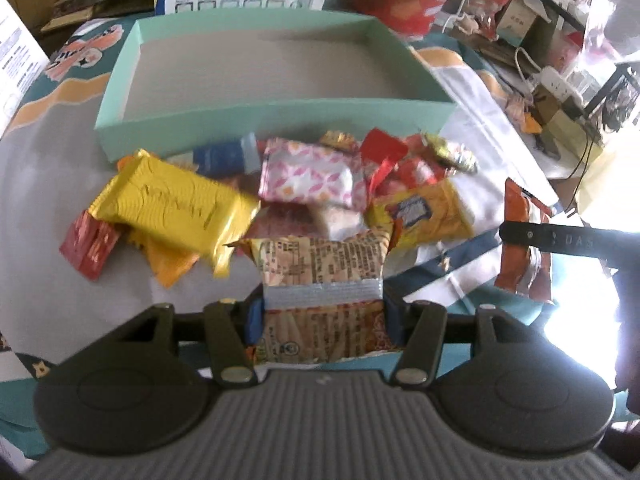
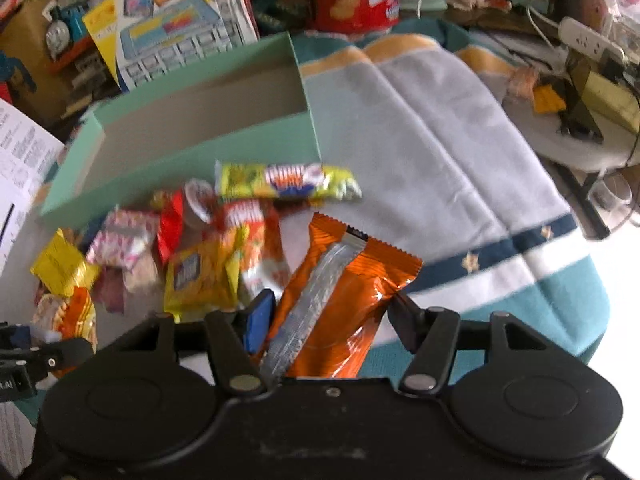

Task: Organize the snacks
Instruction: 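Carry both packets into the green box and open both grippers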

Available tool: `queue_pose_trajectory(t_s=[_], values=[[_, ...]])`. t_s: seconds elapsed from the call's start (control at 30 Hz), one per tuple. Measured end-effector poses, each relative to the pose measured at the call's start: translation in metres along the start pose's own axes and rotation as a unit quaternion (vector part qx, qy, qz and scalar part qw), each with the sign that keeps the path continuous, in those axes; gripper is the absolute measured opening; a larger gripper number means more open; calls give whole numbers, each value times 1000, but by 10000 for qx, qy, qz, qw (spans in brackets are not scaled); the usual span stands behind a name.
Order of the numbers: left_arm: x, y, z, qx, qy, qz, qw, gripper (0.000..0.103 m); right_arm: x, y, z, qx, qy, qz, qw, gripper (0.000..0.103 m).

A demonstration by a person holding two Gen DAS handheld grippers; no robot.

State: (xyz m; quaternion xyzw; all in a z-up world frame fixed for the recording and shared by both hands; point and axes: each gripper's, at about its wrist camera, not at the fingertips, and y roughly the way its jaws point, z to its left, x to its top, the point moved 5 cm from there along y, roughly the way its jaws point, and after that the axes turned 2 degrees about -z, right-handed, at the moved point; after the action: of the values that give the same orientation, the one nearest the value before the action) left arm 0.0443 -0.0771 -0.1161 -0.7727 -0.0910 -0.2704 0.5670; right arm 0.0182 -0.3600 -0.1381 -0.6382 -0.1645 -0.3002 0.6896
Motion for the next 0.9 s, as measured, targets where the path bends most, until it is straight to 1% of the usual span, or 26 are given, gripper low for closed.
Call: queue_pose_trajectory(t_s=[0.07,0.13,0.23,0.3,0.4,0.47,0.5,0.6,0.7,0.8,0.9], values=[[12,-11,0,-58,-25,-113,9999,55,15,-2,0,119,-73,-79,9999,61],[30,-24,-4,-83,58,-299,9995,55,33,-3,2,250,-156,-150,9995,61],[65,-33,-9,40,290,-619,9977,55,68,-2,10,508,-346,-250,9978,61],[94,-32,-7,193,396,-799,9958,55,96,4,18,625,-481,-349,9963,61],[138,-17,2,316,265,-864,9954,55,142,21,34,758,-696,-430,9938,61],[165,0,8,410,266,-931,9945,56,169,39,48,850,-822,-382,9923,61],[178,14,12,522,302,-932,9938,56,182,50,54,851,-904,-350,9916,61],[209,59,19,666,254,-710,9949,56,217,87,71,783,-1121,-228,9903,61],[227,103,22,785,259,-486,9954,56,241,130,82,764,-1199,-11,9898,61],[244,139,18,716,328,-336,9963,56,253,166,84,736,-1217,250,9895,61],[253,164,13,611,450,-266,9968,56,260,189,83,694,-1279,347,9887,61]])
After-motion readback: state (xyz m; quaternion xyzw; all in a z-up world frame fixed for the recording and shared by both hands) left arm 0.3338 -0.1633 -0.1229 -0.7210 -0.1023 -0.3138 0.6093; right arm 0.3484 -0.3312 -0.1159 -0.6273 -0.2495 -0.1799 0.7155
